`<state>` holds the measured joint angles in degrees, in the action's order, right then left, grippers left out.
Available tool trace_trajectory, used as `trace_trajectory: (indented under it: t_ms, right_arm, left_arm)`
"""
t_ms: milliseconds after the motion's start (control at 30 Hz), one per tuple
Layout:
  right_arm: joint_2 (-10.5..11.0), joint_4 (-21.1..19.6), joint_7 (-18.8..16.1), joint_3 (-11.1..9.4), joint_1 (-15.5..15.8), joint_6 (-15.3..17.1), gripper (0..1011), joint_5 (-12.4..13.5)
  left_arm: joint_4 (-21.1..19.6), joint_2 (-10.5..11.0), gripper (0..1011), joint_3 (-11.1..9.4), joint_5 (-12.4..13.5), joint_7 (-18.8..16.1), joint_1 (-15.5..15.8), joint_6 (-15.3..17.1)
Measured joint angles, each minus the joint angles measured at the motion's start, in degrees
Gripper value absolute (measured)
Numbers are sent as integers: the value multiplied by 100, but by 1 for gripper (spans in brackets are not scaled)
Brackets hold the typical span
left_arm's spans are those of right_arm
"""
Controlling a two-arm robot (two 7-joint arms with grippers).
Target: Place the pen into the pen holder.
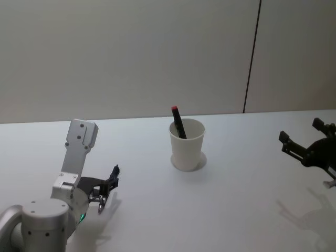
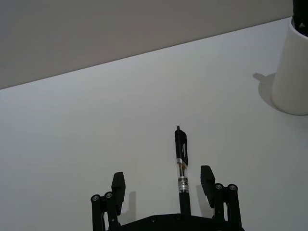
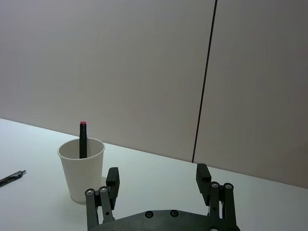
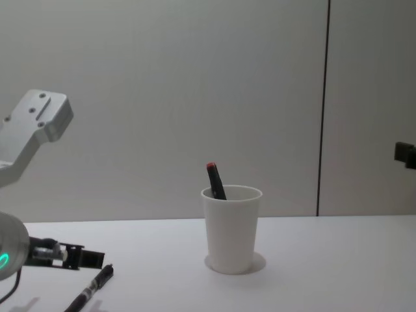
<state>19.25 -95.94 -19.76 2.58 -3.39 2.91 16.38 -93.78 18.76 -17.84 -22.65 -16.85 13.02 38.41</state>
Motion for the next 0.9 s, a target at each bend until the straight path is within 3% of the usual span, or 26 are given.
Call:
trace_trajectory:
  t_ms: [400,900]
  right_arm:
    - [0,0,0,0,0,0,1002,0]
    - [0,0,0,0,0,0,1002,0]
  left_arm:
    - [174,-176,1003,43,-253,-94,15,-16]
    - [326,-262,1003,97,-277,90,134,277]
